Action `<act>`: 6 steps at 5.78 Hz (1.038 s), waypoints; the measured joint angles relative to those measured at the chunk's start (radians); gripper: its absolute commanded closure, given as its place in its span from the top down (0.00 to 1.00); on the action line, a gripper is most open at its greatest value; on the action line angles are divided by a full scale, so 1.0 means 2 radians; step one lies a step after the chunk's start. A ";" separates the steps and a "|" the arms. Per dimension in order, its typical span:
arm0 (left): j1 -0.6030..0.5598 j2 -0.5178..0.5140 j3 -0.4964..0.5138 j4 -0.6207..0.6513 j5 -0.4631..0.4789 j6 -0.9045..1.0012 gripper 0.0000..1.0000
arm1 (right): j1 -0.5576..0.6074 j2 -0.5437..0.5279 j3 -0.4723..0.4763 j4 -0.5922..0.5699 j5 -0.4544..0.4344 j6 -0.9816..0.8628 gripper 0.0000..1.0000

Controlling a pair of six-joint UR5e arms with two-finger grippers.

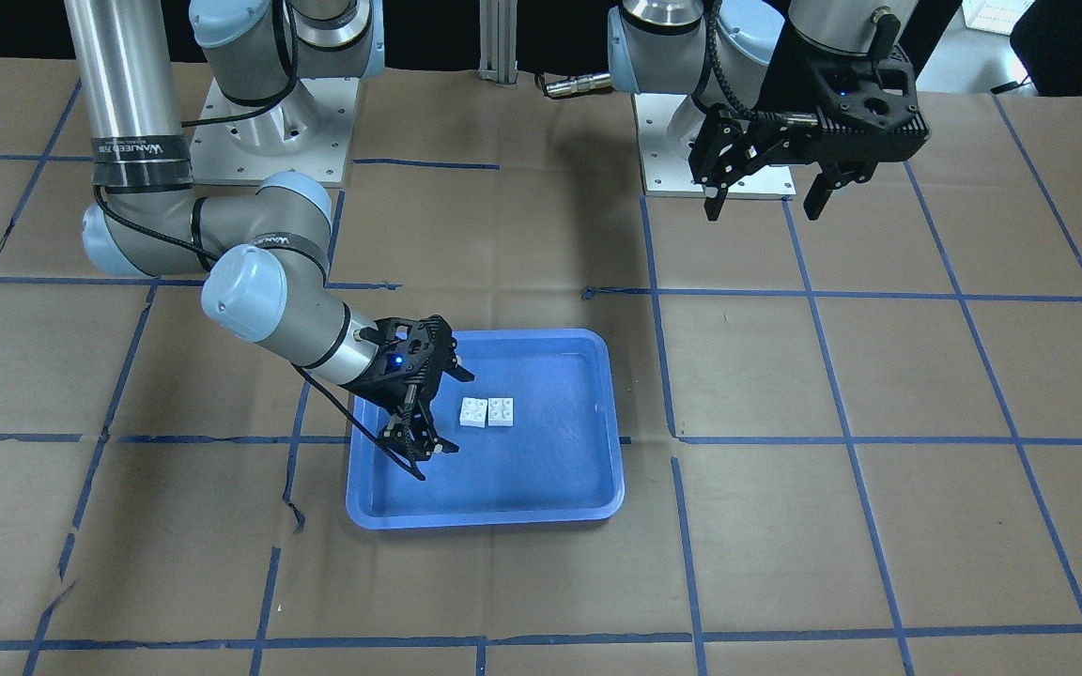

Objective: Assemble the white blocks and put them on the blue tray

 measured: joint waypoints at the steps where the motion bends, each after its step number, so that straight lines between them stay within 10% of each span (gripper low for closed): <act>1: 0.000 0.002 -0.001 0.000 0.001 0.000 0.99 | -0.002 -0.032 -0.011 0.047 -0.036 0.030 1.00; 6: 0.001 0.004 -0.002 0.000 0.001 0.000 0.99 | -0.020 -0.149 -0.112 0.267 -0.293 0.478 1.00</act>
